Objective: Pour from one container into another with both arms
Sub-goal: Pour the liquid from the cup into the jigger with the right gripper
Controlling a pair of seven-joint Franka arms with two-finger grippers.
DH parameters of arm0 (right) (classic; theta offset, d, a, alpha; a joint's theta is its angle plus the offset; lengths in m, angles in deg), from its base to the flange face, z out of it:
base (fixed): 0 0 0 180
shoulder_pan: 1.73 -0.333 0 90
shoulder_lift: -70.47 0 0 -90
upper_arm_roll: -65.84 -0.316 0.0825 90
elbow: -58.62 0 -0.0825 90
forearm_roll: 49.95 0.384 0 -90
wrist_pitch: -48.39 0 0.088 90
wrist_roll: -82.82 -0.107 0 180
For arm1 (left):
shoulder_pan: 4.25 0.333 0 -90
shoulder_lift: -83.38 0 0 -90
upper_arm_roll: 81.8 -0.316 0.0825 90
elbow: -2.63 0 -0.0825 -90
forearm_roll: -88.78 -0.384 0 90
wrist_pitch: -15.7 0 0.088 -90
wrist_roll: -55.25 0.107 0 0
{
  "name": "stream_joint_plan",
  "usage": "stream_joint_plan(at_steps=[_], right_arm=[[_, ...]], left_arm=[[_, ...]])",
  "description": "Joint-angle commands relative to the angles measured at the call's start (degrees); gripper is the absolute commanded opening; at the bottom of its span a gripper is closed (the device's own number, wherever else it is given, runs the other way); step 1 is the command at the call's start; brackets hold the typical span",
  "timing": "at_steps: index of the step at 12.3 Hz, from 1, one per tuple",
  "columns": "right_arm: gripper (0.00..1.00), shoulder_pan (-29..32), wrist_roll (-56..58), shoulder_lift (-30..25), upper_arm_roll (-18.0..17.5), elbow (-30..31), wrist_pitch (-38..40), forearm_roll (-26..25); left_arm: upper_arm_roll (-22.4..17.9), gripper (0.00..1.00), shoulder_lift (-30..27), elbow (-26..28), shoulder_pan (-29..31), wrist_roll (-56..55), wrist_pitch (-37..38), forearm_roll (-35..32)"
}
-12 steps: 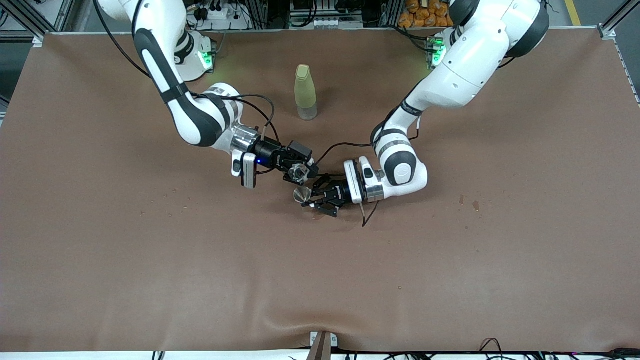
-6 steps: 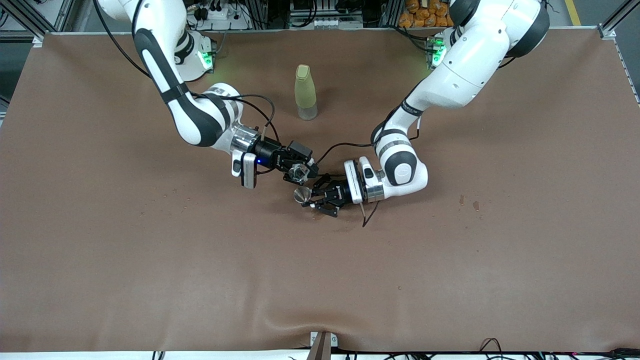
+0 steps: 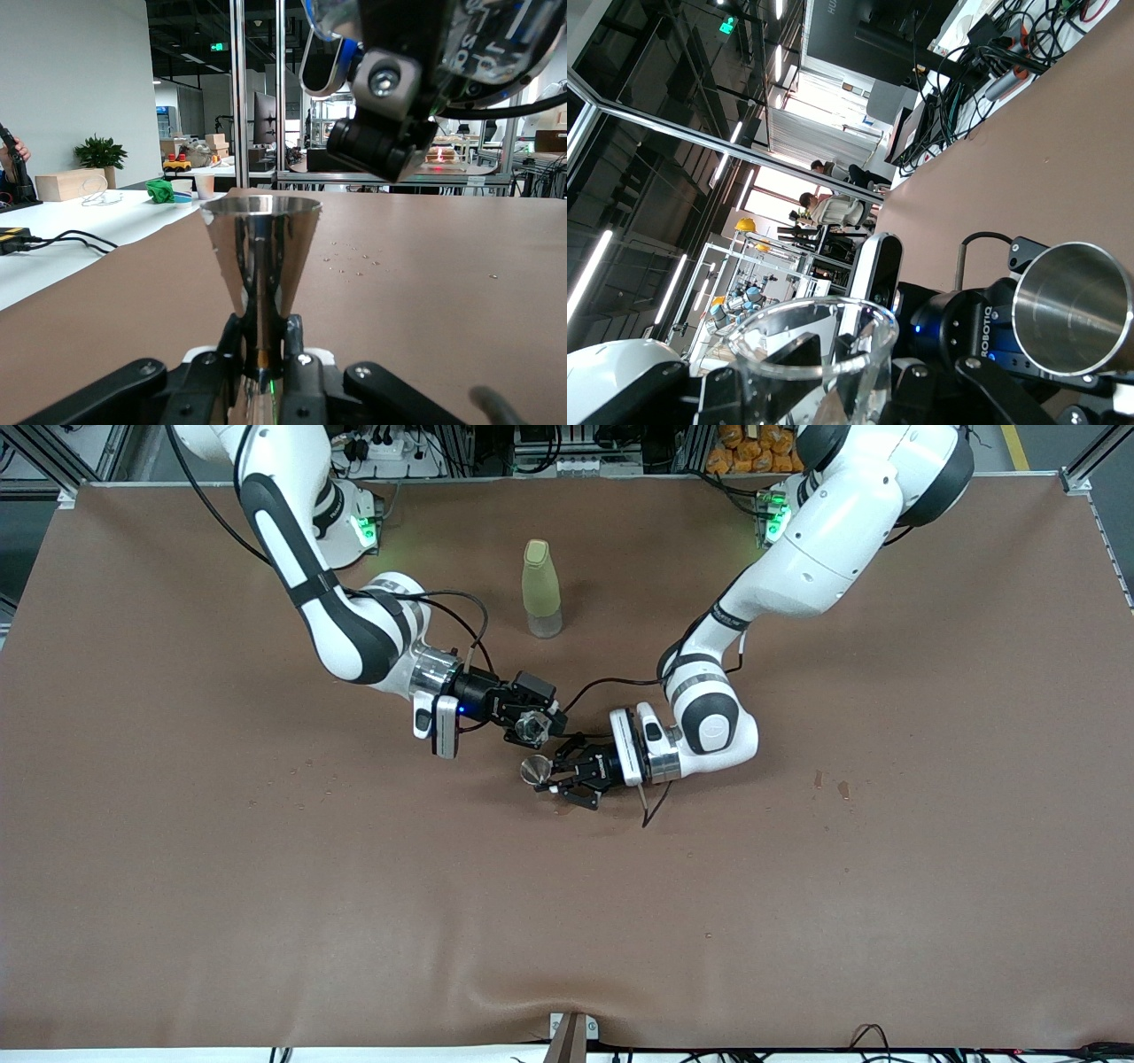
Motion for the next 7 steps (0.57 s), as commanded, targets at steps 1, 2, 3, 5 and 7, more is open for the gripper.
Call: stream_joint_plan(at_steps=[1,2,3,5,7], right_arm=[[0.0,-0.41,-1.94,-0.76,0.01,-0.38,-0.65,-1.15],[0.0,-0.41,-3.68,-0.76,0.01,-0.38,-0.64,-1.15],[0.0,-0.41,-5.52,-0.76,0.01,-0.55,-0.64,-1.24],[0.0,-0.49,-6.94,-0.67,0.01,-0.99,-0.64,-1.24],[0.0,-0.41,-9.66,-0.58,0.01,-1.17,-0.64,-2.2]], left_arm=[[0.27,0.0,-2.28,1.84,0.3,-0.58,-0.31,-0.09],[0.27,0.0,-2.2,1.84,0.3,-0.58,-0.31,-0.09],[0.27,0.0,-2.28,1.84,0.3,-0.58,-0.31,-0.09],[0.36,0.0,-2.28,1.75,0.3,-0.58,-0.31,0.0],[0.36,0.0,-2.28,1.75,0.3,-0.67,-0.31,0.0]])
